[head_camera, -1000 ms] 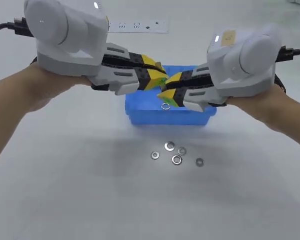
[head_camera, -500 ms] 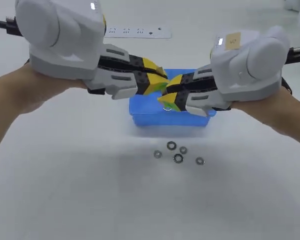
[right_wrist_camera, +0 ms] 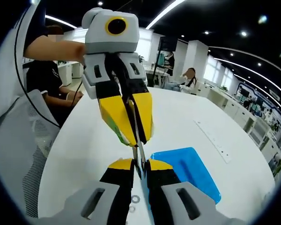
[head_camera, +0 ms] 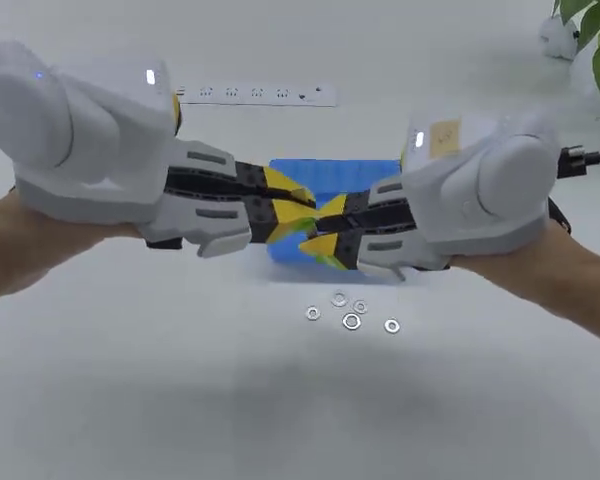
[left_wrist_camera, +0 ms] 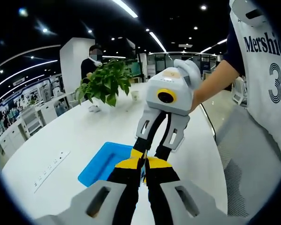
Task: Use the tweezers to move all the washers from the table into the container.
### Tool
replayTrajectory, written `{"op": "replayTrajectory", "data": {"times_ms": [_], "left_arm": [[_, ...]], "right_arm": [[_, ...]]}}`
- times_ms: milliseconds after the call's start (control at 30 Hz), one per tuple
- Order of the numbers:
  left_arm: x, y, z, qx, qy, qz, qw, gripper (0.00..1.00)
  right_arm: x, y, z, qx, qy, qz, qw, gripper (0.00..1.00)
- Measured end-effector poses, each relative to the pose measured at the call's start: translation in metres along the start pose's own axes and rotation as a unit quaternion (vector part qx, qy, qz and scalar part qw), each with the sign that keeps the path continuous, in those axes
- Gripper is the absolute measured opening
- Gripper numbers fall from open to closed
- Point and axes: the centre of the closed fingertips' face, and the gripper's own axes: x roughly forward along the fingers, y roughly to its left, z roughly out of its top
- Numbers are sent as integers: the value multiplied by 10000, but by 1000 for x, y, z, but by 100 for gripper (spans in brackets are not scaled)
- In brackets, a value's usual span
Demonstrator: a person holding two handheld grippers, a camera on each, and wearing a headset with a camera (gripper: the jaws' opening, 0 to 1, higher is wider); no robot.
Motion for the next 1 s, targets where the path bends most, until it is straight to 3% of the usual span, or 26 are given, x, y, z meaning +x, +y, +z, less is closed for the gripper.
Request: {"op": "replayTrajectory", "data": {"times_ms": [167,333,467,767,1000], "left_arm": [[-4,-22,-5,-55,-6,-84,9999,7],[-4,-35,-20,-188,70,-135,9997,7],[-1,-41,-26,-217,90,-114,9997,7],[3,-36,-47,-445,163,-12,9989,7],[9,-26,-52,-479,208,-13,9986,7]], "right_arm": [[-4,21,-2,-29,8,107,9999,11],[-2,38,-16,85,96,243,9996,12],[3,44,-23,193,109,324,9992,12],[17,46,-37,322,215,421,9984,12],[22,35,-43,433,224,352,9982,12]]}}
